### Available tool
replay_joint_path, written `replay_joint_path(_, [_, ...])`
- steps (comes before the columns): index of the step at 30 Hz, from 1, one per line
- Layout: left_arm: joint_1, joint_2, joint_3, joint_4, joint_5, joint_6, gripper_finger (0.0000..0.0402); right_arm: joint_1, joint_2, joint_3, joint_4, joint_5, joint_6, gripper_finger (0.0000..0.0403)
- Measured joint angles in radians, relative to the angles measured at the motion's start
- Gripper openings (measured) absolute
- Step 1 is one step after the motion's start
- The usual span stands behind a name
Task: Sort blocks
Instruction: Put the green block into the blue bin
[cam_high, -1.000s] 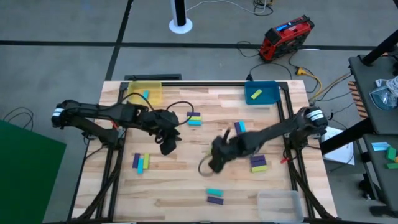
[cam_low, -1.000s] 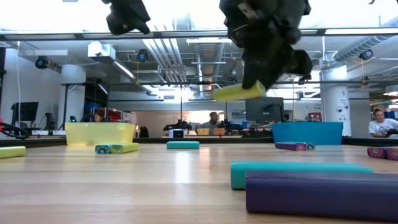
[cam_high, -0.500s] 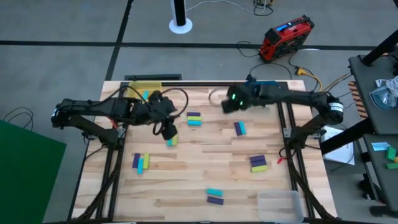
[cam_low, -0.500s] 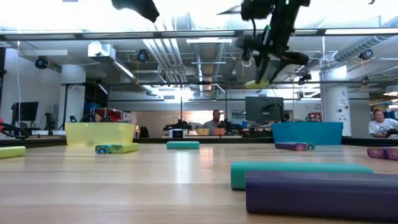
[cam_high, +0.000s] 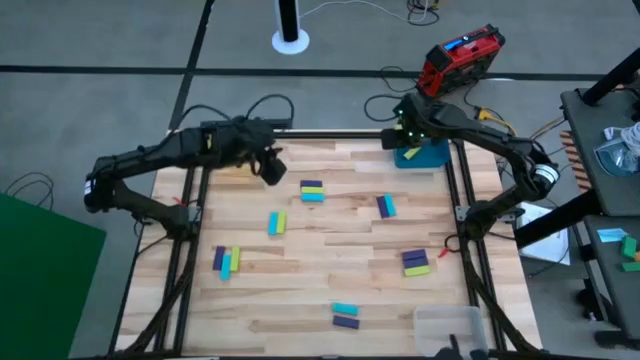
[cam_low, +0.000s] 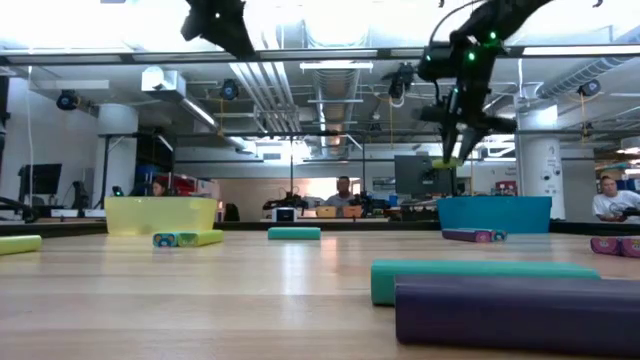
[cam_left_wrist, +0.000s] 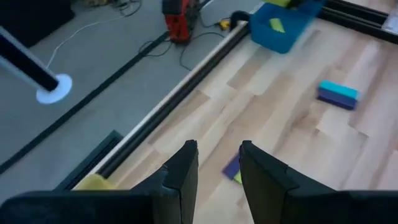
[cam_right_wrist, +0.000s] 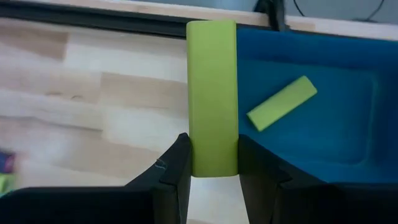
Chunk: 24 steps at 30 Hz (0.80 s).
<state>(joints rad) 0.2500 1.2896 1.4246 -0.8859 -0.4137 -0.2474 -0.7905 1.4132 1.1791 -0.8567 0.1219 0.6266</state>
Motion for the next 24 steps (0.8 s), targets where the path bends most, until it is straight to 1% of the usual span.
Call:
replay_joint_path(7, [0.085,0.0,0.0,-0.001,0.013,0.0,0.0097,-0.08,-0.012,-0.119,0.07,-0.021,0.0,0.0095])
replay_joint_path(13, [0.125,0.001,0.0,-0.001,0.013,0.002,0.0097,-0.111,-0.012,-0.207,0.151,-0.021,-0.003,0.0095])
replay_joint_path(19, [0.137,0.001,0.0,-0.001,0.014,0.002,0.0097,-0.112,-0.006,-0.235,0.202,-0.011,0.027,0.0095])
replay_joint_path(24, [0.137,0.001,0.0,-0.001,0.014,0.002,0.0097,-0.113,0.006,-0.248,0.203,0.053,0.028,0.0095])
